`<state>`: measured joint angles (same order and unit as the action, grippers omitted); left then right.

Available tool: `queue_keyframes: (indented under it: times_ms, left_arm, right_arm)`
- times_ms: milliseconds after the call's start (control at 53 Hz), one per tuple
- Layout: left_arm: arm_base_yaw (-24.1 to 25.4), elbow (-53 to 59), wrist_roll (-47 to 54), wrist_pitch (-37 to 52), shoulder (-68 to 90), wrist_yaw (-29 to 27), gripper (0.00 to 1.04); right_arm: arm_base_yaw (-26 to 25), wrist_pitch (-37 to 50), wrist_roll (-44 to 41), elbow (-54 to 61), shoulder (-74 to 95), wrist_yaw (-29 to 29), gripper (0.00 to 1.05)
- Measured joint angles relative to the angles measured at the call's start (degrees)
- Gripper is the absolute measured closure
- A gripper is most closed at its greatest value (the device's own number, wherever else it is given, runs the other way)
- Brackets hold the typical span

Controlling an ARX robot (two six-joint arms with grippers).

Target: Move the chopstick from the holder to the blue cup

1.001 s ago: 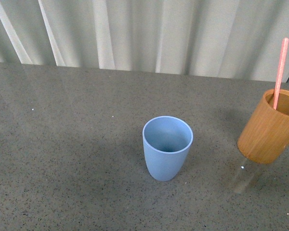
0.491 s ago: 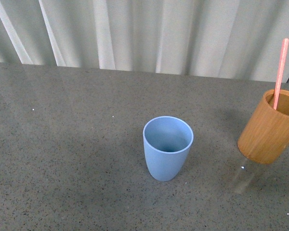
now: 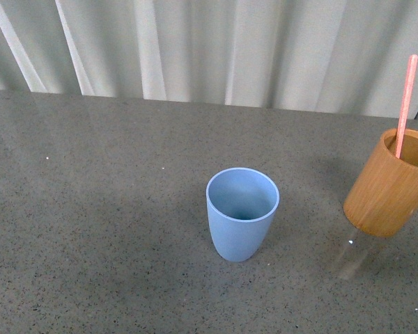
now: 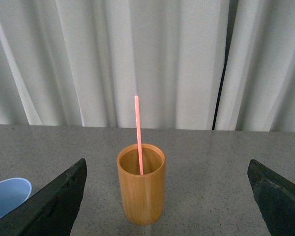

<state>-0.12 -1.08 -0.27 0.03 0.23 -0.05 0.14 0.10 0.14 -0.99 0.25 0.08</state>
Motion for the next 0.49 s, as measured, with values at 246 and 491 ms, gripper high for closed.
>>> queue_keyframes:
  times_ms: [246,491]
  left_arm:
    - [0.0,0.0,0.0,0.0,-0.02,0.0,0.07]
    - [0.0,0.0,0.02,0.0,-0.02,0.0,0.07]
  right_arm:
    - [-4.07,13.75,4.28,-4.92,35.71,1.95,0.1]
    - [-3.89,37.75,2.58,-10.56,65.02,-2.86,0.1]
